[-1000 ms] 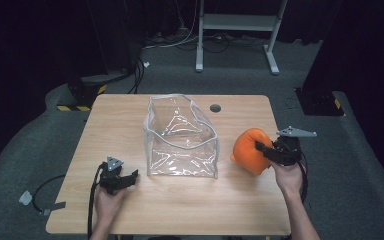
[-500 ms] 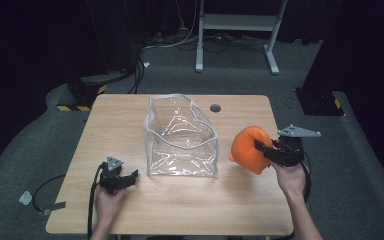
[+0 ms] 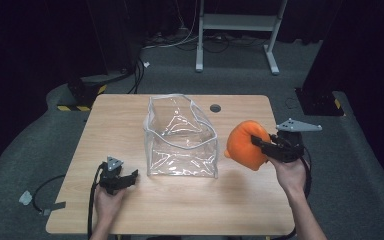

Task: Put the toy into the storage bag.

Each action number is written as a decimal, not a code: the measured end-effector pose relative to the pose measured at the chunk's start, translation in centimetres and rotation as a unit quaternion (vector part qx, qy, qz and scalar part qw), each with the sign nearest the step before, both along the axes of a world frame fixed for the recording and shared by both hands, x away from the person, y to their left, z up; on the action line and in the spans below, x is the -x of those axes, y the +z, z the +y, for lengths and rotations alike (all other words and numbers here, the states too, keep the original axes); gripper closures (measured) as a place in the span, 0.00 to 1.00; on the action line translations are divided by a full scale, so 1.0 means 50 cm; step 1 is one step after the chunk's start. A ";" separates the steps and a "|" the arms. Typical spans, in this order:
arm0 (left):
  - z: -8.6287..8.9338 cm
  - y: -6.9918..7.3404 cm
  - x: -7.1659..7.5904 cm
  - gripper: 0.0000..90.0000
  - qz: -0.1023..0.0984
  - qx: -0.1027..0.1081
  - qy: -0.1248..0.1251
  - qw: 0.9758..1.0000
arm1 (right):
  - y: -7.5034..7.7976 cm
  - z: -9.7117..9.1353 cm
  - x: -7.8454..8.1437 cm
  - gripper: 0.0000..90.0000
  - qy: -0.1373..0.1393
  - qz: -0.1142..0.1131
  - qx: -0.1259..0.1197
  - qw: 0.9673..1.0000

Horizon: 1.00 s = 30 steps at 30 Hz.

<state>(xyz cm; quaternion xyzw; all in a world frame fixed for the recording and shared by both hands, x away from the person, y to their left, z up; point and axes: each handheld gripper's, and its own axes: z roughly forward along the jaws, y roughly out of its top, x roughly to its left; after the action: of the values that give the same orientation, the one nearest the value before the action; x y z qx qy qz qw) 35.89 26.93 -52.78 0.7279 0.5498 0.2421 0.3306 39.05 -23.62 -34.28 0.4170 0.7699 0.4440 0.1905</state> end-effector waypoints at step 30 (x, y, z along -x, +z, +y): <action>0.000 0.000 0.000 0.29 0.000 0.001 0.000 1.000 | 0.107 0.033 -0.006 0.72 0.019 -0.039 0.000 0.999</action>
<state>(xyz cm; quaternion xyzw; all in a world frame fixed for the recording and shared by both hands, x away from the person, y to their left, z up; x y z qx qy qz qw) 35.88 26.94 -52.78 0.7274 0.5504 0.2414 0.3312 39.34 -21.96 -28.93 0.3851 0.7694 0.4636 0.2117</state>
